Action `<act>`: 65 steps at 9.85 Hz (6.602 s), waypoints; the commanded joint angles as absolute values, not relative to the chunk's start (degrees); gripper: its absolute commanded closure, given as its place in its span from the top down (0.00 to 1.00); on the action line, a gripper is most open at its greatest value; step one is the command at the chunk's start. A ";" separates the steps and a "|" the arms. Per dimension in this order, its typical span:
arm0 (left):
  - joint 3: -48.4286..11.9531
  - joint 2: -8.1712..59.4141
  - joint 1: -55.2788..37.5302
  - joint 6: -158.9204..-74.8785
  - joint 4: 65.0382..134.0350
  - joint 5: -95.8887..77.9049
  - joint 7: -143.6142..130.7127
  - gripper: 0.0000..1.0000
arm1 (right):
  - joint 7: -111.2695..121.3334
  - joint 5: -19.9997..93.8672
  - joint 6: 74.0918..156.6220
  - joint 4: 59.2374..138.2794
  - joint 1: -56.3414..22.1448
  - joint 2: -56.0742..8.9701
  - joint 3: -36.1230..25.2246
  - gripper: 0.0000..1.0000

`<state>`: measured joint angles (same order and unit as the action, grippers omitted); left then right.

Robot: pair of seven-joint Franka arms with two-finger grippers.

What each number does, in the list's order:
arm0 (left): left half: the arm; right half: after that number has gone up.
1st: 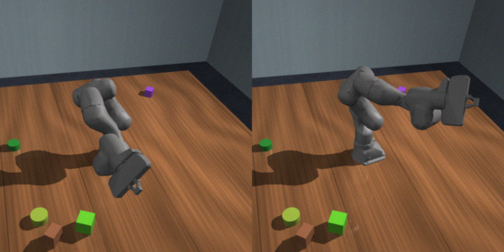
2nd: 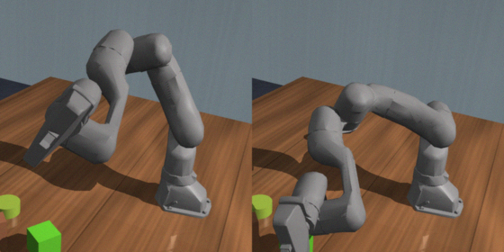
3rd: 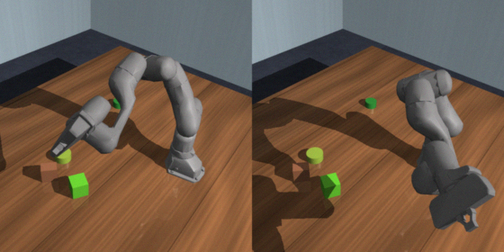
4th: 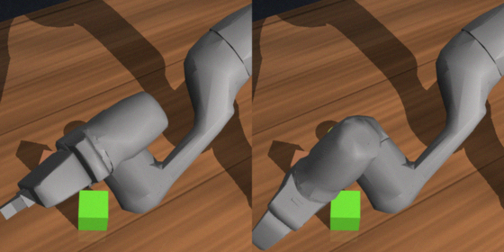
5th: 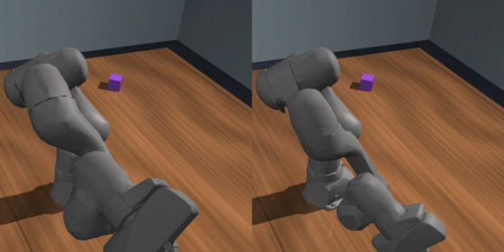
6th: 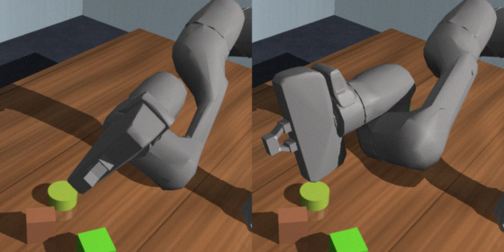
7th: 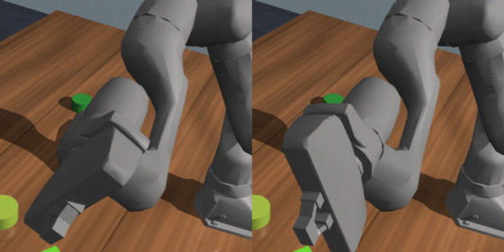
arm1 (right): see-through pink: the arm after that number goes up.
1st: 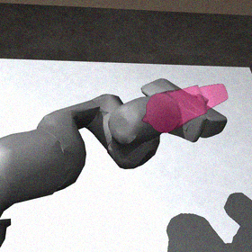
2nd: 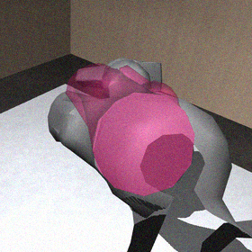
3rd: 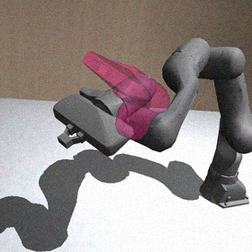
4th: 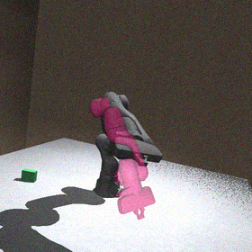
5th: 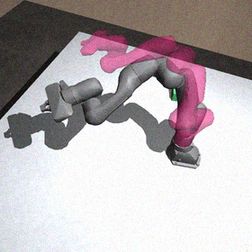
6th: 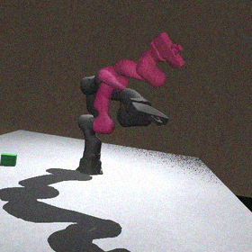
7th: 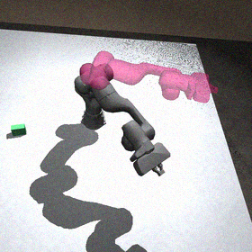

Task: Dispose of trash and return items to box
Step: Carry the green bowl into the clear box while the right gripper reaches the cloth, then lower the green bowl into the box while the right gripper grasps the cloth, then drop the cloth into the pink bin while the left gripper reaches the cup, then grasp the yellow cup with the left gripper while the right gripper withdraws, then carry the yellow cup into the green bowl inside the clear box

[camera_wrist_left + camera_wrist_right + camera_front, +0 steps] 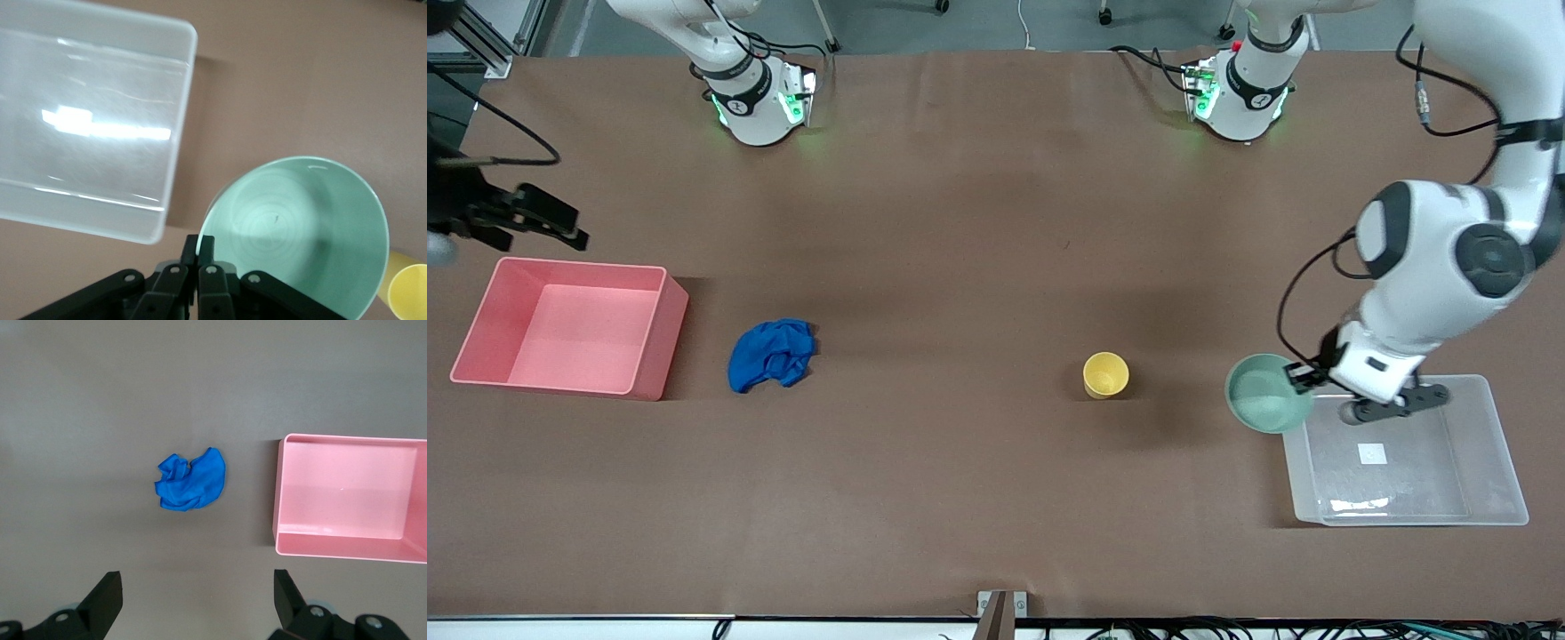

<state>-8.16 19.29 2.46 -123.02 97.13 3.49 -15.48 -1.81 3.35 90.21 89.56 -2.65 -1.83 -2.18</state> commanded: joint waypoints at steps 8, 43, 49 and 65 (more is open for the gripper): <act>-8.00 40.32 14.50 -121.55 80.61 6.86 12.91 0.00 | -4.83 3.69 134.98 120.74 -10.90 -12.56 -2.46 1.00; -27.42 39.47 -2.21 -131.40 93.53 17.14 -63.81 0.00 | 8.09 -1.58 110.61 107.44 12.24 -6.96 -2.37 1.00; -27.25 34.81 8.23 -116.10 79.72 17.05 -41.46 0.00 | -4.71 -0.97 95.47 103.98 -0.77 9.12 -2.11 1.00; -27.07 42.01 30.24 -136.05 91.50 21.71 -0.97 0.28 | -1.33 0.17 86.31 88.42 -1.06 1.94 -2.64 1.00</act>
<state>-26.70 40.68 29.88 -134.65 90.54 20.44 -1.13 -3.16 -0.92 86.84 89.00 -2.33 2.53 -2.99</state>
